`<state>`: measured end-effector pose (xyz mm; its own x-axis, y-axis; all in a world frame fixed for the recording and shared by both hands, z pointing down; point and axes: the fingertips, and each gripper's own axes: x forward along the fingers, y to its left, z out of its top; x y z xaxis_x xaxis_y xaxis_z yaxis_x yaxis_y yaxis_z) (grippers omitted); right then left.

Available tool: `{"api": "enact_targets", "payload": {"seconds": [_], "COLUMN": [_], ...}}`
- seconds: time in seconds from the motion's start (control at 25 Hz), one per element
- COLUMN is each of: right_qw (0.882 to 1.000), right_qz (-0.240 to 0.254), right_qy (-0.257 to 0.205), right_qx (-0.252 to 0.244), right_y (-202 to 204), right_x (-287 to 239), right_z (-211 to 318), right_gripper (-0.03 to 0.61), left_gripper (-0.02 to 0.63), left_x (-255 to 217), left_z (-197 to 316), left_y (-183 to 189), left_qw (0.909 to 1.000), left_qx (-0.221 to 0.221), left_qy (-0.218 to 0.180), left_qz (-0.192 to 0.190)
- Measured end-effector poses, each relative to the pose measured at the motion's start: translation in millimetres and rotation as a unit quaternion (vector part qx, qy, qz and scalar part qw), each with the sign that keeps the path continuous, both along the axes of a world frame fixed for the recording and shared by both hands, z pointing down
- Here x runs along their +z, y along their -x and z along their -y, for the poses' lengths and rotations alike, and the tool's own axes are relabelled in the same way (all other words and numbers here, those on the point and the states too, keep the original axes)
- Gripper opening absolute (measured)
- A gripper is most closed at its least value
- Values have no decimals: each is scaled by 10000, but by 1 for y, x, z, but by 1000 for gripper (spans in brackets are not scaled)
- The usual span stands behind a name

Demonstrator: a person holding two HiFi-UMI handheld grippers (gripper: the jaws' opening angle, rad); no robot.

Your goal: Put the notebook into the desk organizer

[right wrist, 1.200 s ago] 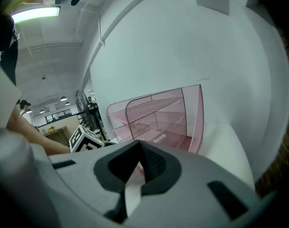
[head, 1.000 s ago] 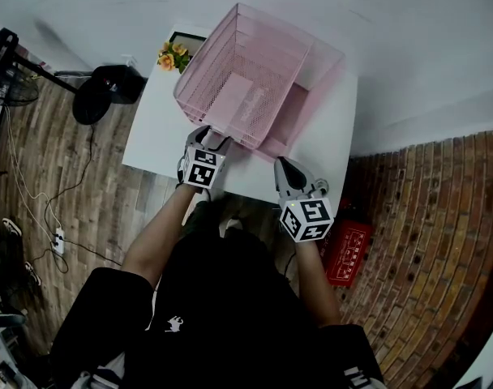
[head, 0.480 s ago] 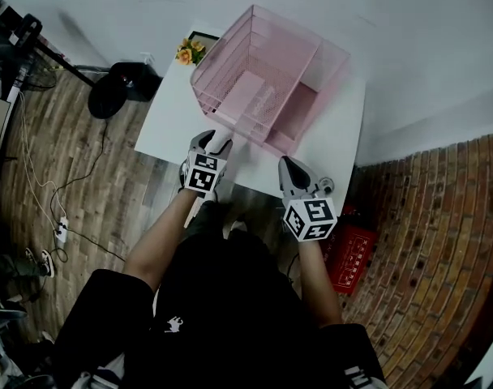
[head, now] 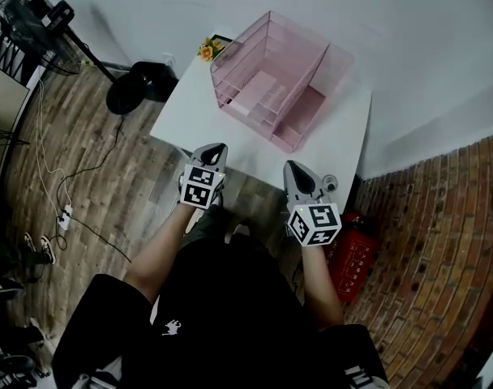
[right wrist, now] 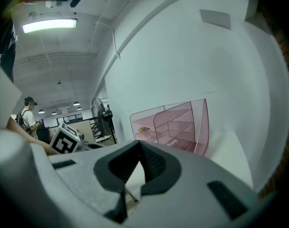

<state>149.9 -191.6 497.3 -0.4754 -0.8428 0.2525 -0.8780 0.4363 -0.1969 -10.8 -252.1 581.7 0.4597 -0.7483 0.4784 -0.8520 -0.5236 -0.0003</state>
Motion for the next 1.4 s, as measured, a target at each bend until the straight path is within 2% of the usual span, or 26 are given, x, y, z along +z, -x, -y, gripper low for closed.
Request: {"api": "enact_targets", "payload": {"seconds": [0.28, 0.52, 0.72, 0.96, 1.4], "right_qw": [9999, 9997, 9991, 9975, 9899], "right_qz": [-14, -84, -96, -110, -210], "right_qy": [-126, -240, -307, -368, -654], "right_qx": [-55, 48, 282, 590, 1237], "right_y": [5, 14, 29, 63, 98], "right_x": [-9, -19, -28, -38, -67], "right_z": [-21, -32, -43, -66, -119], "right_gripper": [2, 2, 2, 2, 2], "left_gripper": [3, 3, 3, 3, 3], "left_x": [-30, -47, -65, -81, -106], "left_z": [-32, -46, -56, -70, -94], "left_y": [18, 29, 47, 88, 128], "left_qw": [9991, 9984, 9967, 9948, 9892], "left_qx": [-33, 143, 364, 588, 866], "left_qy": [-143, -420, -661, -778, -951], "left_qz": [-388, -337, -289, -294, -702]}}
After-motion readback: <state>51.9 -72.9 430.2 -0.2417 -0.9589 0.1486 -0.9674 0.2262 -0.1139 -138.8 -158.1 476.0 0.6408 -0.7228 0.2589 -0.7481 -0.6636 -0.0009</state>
